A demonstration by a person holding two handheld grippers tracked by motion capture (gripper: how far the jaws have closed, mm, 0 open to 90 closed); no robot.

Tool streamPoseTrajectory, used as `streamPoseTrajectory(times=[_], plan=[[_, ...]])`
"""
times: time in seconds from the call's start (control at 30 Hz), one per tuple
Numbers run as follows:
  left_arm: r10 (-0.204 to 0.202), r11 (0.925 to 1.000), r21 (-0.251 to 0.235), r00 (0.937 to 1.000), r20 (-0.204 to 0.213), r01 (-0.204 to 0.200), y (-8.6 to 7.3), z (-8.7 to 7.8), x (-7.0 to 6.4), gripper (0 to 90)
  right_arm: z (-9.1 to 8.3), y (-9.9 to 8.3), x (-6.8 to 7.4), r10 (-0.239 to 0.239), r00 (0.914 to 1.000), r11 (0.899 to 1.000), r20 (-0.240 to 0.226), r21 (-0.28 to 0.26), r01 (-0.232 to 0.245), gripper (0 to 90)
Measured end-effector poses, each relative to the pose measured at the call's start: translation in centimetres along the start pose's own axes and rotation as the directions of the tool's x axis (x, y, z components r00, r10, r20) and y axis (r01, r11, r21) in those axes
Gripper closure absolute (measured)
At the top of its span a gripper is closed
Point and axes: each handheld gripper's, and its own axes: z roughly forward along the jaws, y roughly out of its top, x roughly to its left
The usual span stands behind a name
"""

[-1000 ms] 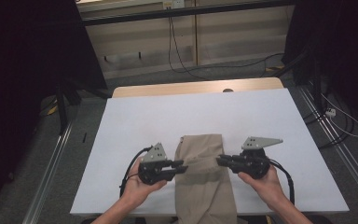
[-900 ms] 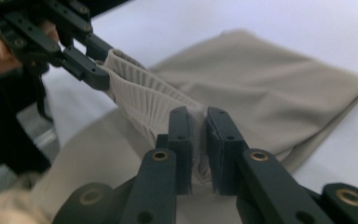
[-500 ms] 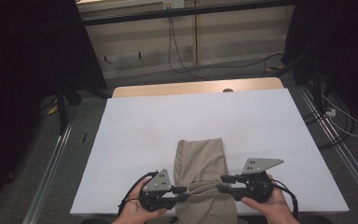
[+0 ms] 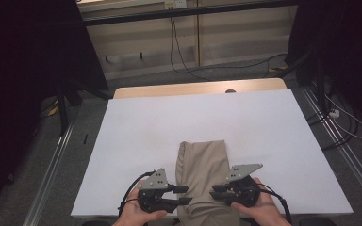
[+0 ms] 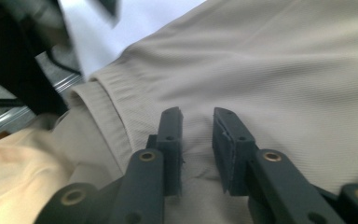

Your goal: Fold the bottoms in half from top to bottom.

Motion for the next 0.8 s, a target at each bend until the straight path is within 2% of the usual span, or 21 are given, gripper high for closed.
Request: streamPoseTrajectory(times=[0.07, 0.13, 0.2, 0.23, 0.3, 0.33, 0.37, 0.43, 0.47, 0.5, 0.53, 0.57, 0.6, 0.63, 0.67, 0.7, 0.77, 0.8], plan=[[-0.004, 1.0000, -0.008, 0.9988, -0.048, 0.003, 0.1, -0.1, 0.8, 52.9, 0.2, -0.4, 0.3, -0.002, 1.0000, 1.000, 0.000, 0.026, 0.002, 71.2], [-0.012, 0.9999, -0.001, 0.9951, -0.098, 0.012, 0.2, 0.1, 1.8, 48.9, 0.1, -0.3, 0.1, 0.004, 1.0000, 1.000, -0.003, 0.019, -0.004, 67.5], [-0.023, 0.9997, 0.005, 0.9910, -0.132, 0.023, 0.5, 0.4, 3.4, 49.1, -0.2, 0.1, -0.5, 0.013, 0.9998, 1.000, 0.012, -0.003, -0.013, 65.2], [-0.028, 0.9996, 0.003, 0.9856, -0.167, 0.029, 0.9, 0.7, 4.4, 50.3, -0.3, 0.3, -0.8, 0.015, 0.9997, 1.000, 0.022, -0.012, -0.014, 64.7], [-0.049, 0.9985, 0.013, 0.9801, -0.192, 0.053, 1.6, 1.1, 6.0, 53.0, -0.7, 1.0, -1.8, 0.023, 0.9986, 0.999, 0.048, -0.036, -0.022, 63.4], [-0.044, 0.9985, 0.023, 0.9782, -0.203, 0.050, 2.1, 1.4, 6.9, 55.8, -0.8, 1.3, -2.4, 0.027, 0.9972, 0.999, 0.070, -0.045, -0.024, 63.2], [-0.041, 0.9987, 0.021, 0.9706, -0.237, 0.047, 2.6, 1.8, 8.0, 57.3, -1.0, 1.6, -3.1, 0.030, 0.9953, 0.999, 0.092, -0.048, -0.025, 62.6], [-0.071, 0.9971, 0.010, 0.9621, -0.263, 0.076, 3.4, 2.6, 9.8, 59.2, -1.4, 2.4, -4.8, 0.033, 0.9896, 0.998, 0.140, -0.054, -0.025, 60.1], [-0.073, 0.9969, 0.007, 0.9572, -0.280, 0.078, 3.7, 2.9, 10.5, 59.2, -1.5, 2.8, -5.6, 0.041, 0.9853, 0.998, 0.166, -0.058, -0.032, 59.8], [-0.085, 0.9959, 0.003, 0.9472, -0.309, 0.091, 4.1, 3.5, 11.5, 57.9, -1.6, 3.1, -6.3, 0.044, 0.9820, 0.998, 0.184, -0.062, -0.033, 59.8], [-0.093, 0.9951, 0.001, 0.9400, -0.328, 0.099, 4.3, 3.9, 12.1, 53.1, -1.6, 3.6, -7.4, 0.055, 0.9757, 0.997, 0.212, -0.067, -0.042, 59.9], [-0.113, 0.9930, -0.007, 0.9312, -0.347, 0.118, 4.4, 4.4, 12.8, 52.8, -1.6, 4.0, -8.0, 0.060, 0.9707, 0.996, 0.232, -0.072, -0.044, 60.0], [-0.110, 0.9932, 0.000, 0.9346, -0.338, 0.117, 4.6, 5.2, 13.4, 55.7, -1.5, 4.4, -8.9, 0.067, 0.9656, 0.996, 0.252, -0.071, -0.050, 60.6], [-0.106, 0.9939, -0.003, 0.9445, -0.311, 0.111, 4.7, 5.8, 13.8, 54.3, -1.3, 4.9, -9.9, 0.080, 0.9580, 0.995, 0.275, -0.078, -0.061, 60.8], [-0.104, 0.9939, 0.005, 0.9481, -0.301, 0.111, 4.7, 6.3, 14.1, 54.7, -1.0, 5.2, -10.7, 0.095, 0.9527, 0.994, 0.289, -0.084, -0.073, 61.4], [-0.112, 0.9914, 0.031, 0.9463, -0.303, 0.127, 4.6, 6.9, 14.4, 56.1, -0.7, 5.5, -11.3, 0.102, 0.9493, 0.993, 0.297, -0.086, -0.080, 61.6], [-0.165, 0.9820, 0.046, 0.9502, -0.265, 0.183, 4.1, 7.3, 14.8, 61.6, 0.3, 5.8, -12.5, 0.131, 0.9392, 0.991, 0.317, -0.081, -0.111, 61.4], [-0.167, 0.9808, 0.054, 0.9495, -0.266, 0.188, 3.7, 7.4, 14.8, 67.1, 0.8, 5.9, -12.8, 0.126, 0.9338, 0.991, 0.335, -0.075, -0.107, 61.0]])
